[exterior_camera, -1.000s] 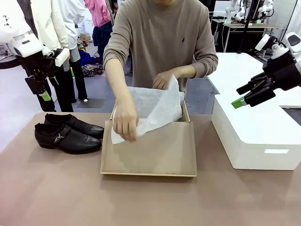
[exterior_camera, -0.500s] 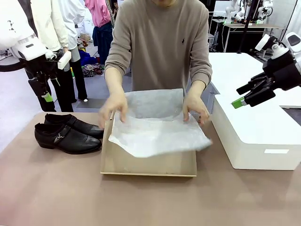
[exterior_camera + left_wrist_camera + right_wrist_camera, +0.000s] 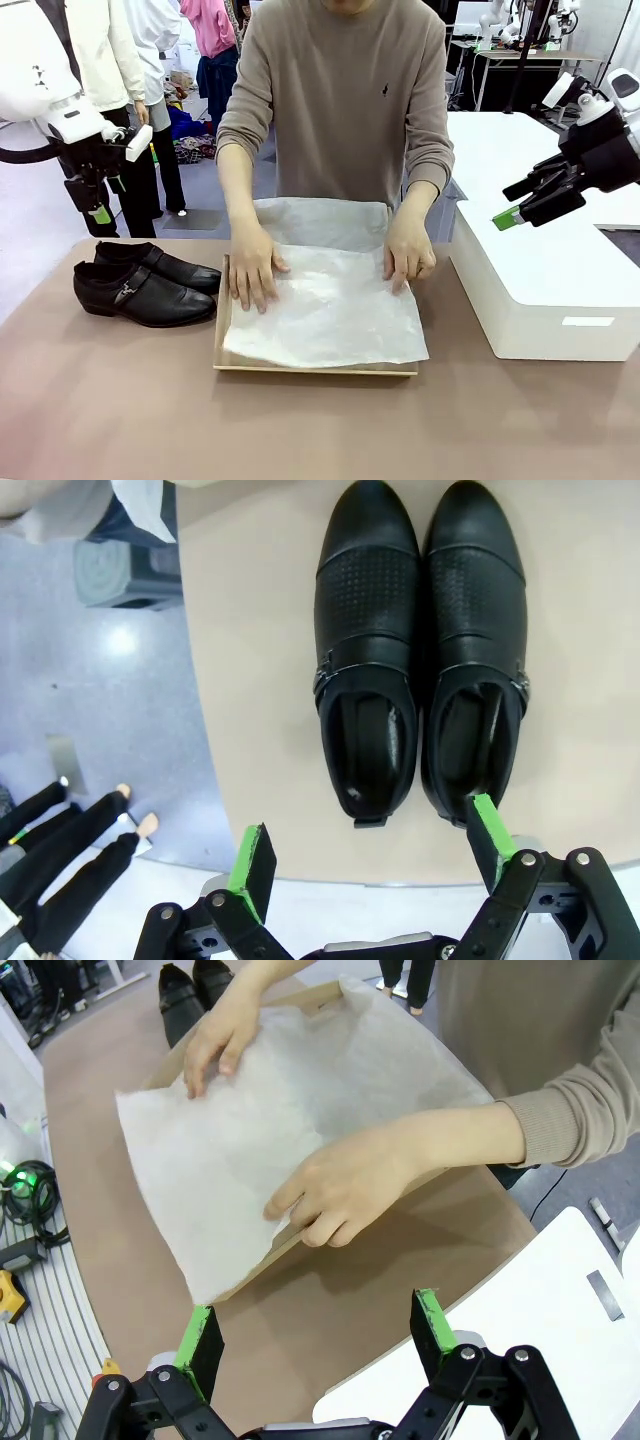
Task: Pack the shoes into the box.
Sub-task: Place one shoe of the Shoes into the Shoes Box.
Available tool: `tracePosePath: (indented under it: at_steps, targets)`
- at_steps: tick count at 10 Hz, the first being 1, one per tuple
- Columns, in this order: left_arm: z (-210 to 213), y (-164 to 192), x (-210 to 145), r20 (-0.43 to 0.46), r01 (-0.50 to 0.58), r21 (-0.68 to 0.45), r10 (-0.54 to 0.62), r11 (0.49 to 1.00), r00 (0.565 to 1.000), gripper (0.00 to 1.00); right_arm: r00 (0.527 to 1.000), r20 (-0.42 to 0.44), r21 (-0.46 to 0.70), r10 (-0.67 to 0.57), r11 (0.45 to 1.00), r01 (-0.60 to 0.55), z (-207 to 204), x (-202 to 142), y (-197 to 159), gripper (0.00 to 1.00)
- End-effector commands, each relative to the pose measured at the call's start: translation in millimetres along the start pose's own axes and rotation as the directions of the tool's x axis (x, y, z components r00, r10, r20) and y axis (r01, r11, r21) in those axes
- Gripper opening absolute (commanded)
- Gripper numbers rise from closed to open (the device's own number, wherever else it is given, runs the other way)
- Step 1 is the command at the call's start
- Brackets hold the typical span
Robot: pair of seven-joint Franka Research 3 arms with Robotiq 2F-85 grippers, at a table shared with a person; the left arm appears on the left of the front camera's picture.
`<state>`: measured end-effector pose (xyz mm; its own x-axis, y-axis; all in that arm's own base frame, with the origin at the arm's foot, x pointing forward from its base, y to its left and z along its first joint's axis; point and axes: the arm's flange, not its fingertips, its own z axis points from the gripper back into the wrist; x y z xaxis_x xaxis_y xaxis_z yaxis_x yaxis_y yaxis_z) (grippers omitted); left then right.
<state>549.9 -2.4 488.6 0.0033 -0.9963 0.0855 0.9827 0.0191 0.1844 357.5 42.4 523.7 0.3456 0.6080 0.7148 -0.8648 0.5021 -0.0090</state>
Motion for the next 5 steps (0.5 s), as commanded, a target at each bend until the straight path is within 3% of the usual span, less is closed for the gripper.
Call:
tracePosePath:
  at_steps: [1, 5]
  targets:
    - [-7, 13, -7, -0.028, 0.028, -0.017, -0.028, 0.999, 0.999, 1.0, 0.999, 0.03, 0.011, 0.025, 1.0, -0.025, -1, 0, -4, 1.0]
    - [-24, 22, -16, -0.049, 0.016, -0.032, -0.018, 0.999, 0.999, 1.0, 0.999, 0.03, 0.011, 0.025, 1.0, -0.025, -1, 0, -4, 1.0]
